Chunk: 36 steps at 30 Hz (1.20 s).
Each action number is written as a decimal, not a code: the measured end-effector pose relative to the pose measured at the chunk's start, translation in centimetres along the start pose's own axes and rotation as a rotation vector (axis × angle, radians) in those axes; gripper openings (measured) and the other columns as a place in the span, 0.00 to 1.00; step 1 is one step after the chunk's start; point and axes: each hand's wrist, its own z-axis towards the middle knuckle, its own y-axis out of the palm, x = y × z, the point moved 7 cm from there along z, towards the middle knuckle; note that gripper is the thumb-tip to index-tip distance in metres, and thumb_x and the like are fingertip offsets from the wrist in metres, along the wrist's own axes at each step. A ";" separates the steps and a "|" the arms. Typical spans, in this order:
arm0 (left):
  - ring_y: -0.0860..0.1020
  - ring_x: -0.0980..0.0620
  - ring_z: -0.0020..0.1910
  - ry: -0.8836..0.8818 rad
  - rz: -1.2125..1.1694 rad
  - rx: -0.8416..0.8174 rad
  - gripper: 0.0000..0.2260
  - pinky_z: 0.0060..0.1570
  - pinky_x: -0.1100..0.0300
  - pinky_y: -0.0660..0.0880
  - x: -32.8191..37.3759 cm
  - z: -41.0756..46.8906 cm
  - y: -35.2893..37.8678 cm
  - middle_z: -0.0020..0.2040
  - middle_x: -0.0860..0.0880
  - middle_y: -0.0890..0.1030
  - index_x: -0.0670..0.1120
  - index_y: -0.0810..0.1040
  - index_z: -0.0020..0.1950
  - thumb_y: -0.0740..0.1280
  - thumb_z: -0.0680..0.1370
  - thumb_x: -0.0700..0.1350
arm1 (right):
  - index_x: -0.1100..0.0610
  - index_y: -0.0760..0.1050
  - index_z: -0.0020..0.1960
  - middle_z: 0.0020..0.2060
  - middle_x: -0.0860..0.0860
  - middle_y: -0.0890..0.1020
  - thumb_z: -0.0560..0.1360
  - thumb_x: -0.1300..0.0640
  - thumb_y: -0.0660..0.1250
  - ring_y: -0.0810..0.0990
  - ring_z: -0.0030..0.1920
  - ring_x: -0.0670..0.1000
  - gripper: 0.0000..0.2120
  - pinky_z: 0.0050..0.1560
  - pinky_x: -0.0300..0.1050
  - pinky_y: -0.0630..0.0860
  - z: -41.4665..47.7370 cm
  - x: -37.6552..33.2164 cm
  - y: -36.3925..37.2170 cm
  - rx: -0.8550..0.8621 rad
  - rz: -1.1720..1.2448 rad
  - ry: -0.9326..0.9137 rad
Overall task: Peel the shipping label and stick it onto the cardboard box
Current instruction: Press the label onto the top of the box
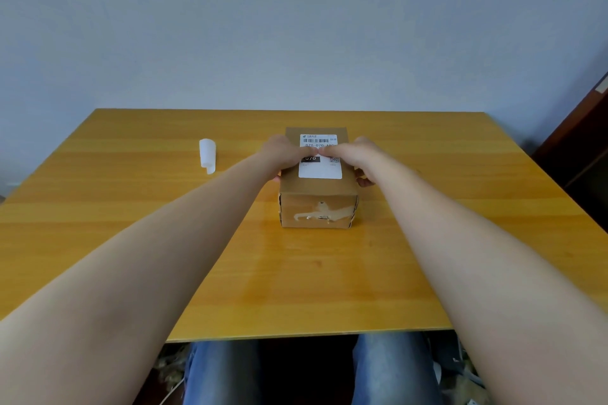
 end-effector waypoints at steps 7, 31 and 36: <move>0.80 0.38 0.59 -0.005 0.099 0.074 0.36 0.54 0.47 0.81 0.0 1.5 0.2 0.67 0.40 0.76 0.37 0.74 0.70 0.68 0.77 0.66 | 0.53 0.74 0.46 0.45 0.52 0.83 0.73 0.37 0.76 0.82 0.45 0.57 0.21 0.40 0.46 0.76 0.5 -0.4 0.0 0.036 -0.056 -0.014; 0.81 0.38 0.55 -0.145 0.219 0.047 0.43 0.34 0.50 0.77 1.3 3.3 0.3 0.63 0.42 0.79 0.41 0.70 0.74 0.61 0.73 0.75 | 0.49 0.80 0.47 0.43 0.49 0.85 0.68 0.23 0.64 0.85 0.39 0.56 0.29 0.47 0.48 0.84 2.3 -1.4 -0.9 0.145 -0.284 0.020; 0.82 0.39 0.51 -0.187 0.140 0.055 0.46 0.33 0.52 0.75 0.6 3.6 0.3 0.56 0.42 0.82 0.40 0.68 0.74 0.63 0.71 0.75 | 0.50 0.78 0.46 0.43 0.50 0.84 0.70 0.22 0.63 0.84 0.40 0.56 0.30 0.49 0.50 0.83 2.2 -1.2 -0.7 0.134 -0.274 0.018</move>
